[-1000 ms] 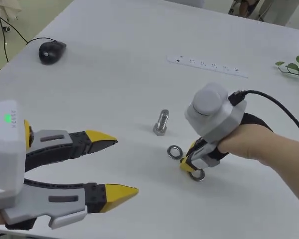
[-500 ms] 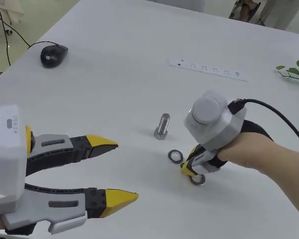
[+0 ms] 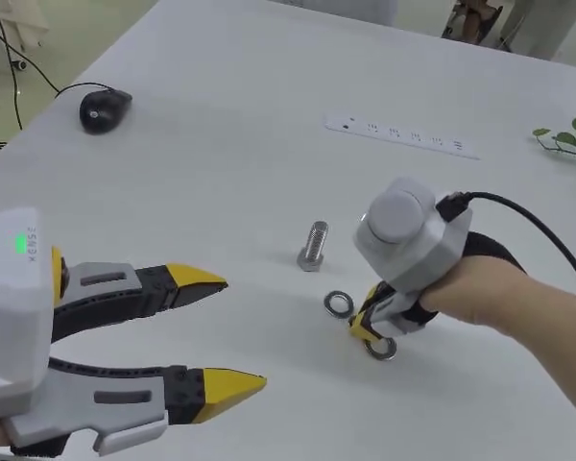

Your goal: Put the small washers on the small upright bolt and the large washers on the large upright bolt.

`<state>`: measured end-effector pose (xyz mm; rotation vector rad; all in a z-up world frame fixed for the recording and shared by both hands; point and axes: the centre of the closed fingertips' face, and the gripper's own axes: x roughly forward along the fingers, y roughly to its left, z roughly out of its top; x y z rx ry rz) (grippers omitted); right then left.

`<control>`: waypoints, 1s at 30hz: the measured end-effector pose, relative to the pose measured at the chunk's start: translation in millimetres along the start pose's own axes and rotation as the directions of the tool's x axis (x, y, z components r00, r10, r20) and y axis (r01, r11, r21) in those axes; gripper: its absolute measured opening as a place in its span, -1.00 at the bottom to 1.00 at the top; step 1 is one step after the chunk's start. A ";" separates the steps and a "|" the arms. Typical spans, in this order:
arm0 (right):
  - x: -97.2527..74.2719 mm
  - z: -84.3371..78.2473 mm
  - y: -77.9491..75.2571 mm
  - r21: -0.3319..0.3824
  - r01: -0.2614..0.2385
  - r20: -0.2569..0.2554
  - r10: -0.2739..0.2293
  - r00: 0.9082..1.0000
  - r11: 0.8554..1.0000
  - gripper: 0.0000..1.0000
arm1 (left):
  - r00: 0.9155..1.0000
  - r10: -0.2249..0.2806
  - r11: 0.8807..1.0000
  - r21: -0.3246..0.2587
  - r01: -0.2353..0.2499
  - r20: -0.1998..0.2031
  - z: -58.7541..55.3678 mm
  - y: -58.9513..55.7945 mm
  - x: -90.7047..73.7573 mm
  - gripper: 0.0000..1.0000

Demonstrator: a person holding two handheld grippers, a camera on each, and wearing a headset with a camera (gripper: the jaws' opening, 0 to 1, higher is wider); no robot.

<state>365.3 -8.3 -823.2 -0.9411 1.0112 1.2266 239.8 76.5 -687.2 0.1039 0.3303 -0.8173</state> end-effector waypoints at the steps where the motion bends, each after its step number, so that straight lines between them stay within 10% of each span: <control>1: 0.0 0.2 -0.1 -0.005 -0.001 0.002 0.001 1.000 1.000 -0.75 | 1.000 0.000 1.000 0.000 0.000 0.000 0.1 -0.1 0.1 -0.06; 30: -36.7 -43.3 -34.1 0.104 0.056 0.020 -0.058 0.998 0.993 -0.76 | 1.000 -0.012 1.000 0.001 0.012 -0.007 -1.0 -3.2 6.7 -0.06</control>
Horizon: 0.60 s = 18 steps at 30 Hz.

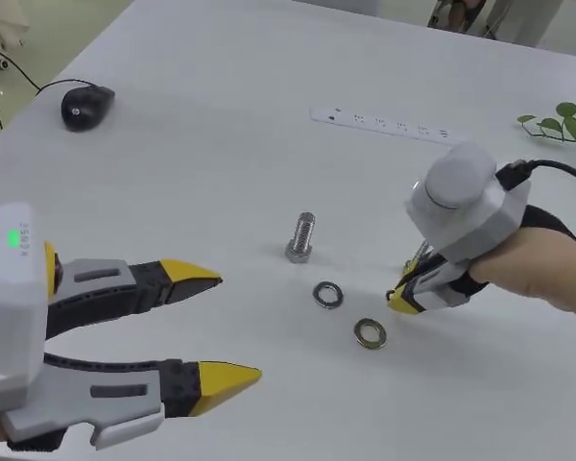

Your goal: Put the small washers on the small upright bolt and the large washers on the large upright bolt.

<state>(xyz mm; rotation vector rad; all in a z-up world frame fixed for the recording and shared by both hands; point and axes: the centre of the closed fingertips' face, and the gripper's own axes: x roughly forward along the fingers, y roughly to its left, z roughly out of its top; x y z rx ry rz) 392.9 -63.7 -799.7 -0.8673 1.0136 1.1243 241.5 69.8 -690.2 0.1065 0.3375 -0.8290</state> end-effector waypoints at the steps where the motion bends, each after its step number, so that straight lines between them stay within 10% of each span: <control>1: -1.6 -1.3 -0.7 0.003 0.003 -0.002 -0.003 1.000 1.000 -0.76 | 1.000 0.001 1.000 -0.001 -0.001 0.001 0.0 -0.1 0.0 -0.06; 18: -22.9 -16.6 -30.0 0.039 0.058 -0.003 -0.058 0.998 0.998 -0.76 | 1.000 -0.004 1.000 0.003 0.004 -0.002 0.0 -3.3 -0.8 -0.06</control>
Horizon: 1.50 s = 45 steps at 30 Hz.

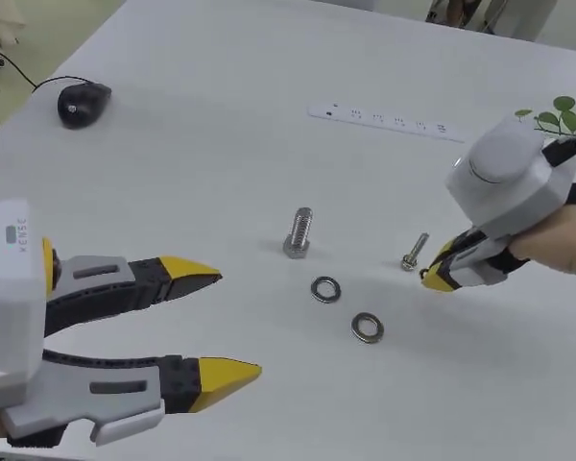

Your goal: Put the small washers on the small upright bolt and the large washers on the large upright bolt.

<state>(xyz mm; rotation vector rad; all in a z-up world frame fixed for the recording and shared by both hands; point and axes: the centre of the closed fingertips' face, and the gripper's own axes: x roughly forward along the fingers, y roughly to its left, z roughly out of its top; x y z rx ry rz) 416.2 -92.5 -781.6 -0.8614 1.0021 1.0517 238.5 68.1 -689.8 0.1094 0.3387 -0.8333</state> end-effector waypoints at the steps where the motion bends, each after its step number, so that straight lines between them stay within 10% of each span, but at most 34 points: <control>1: -1.5 0.3 -1.6 0.002 0.002 0.001 -0.002 1.000 1.000 -0.76 | 1.000 0.000 1.000 0.000 0.000 0.000 -0.1 -0.1 0.1 -0.06; 45: -9.4 32.9 -31.4 -0.082 0.026 0.001 -0.026 1.000 0.996 -0.75 | 1.000 0.003 1.000 -0.006 -0.003 -0.007 0.6 7.3 1.8 -0.07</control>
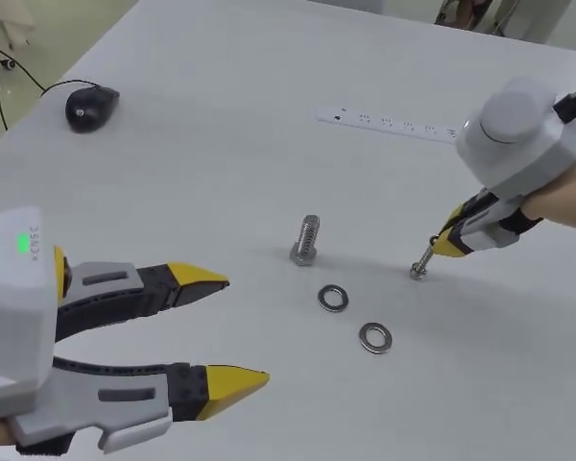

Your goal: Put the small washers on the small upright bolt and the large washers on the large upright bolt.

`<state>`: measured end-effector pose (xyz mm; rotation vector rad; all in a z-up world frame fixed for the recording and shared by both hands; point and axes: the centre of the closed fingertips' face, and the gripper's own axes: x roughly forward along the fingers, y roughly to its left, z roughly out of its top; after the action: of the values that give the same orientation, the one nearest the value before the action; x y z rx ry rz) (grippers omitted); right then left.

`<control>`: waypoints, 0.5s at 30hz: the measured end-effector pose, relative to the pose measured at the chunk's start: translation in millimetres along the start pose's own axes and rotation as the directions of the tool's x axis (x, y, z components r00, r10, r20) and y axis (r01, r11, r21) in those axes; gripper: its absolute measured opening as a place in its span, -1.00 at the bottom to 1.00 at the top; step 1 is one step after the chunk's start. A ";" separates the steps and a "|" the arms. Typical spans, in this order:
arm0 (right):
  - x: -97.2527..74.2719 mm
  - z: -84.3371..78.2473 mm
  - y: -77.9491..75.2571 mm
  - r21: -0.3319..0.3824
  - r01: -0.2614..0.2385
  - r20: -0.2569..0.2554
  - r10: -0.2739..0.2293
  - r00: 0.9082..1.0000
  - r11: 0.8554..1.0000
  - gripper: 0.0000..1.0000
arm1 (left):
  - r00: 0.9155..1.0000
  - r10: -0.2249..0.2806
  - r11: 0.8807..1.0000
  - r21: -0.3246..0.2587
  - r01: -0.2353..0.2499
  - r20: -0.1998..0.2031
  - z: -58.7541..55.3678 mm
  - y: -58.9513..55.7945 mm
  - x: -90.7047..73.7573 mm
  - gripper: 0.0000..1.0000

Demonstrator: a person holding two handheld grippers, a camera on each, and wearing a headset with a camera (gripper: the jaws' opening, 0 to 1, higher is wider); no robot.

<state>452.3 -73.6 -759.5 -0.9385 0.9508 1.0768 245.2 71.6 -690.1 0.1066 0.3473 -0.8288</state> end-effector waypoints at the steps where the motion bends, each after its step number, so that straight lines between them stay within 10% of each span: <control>1: 0.4 -0.1 -0.1 -0.002 -0.001 -0.001 0.001 1.000 1.000 -0.75 | 1.000 0.000 1.000 0.000 0.000 0.000 0.0 0.1 0.1 -0.07; 15: 14.3 -4.4 -0.3 -0.023 -0.011 -0.029 0.010 1.000 1.000 -0.75 | 1.000 0.000 1.000 -0.005 0.000 -0.002 -2.1 1.0 2.5 -0.08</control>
<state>454.8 -73.8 -774.2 -0.9710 0.9693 1.0882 247.0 70.9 -693.0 0.1028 0.3514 -0.8275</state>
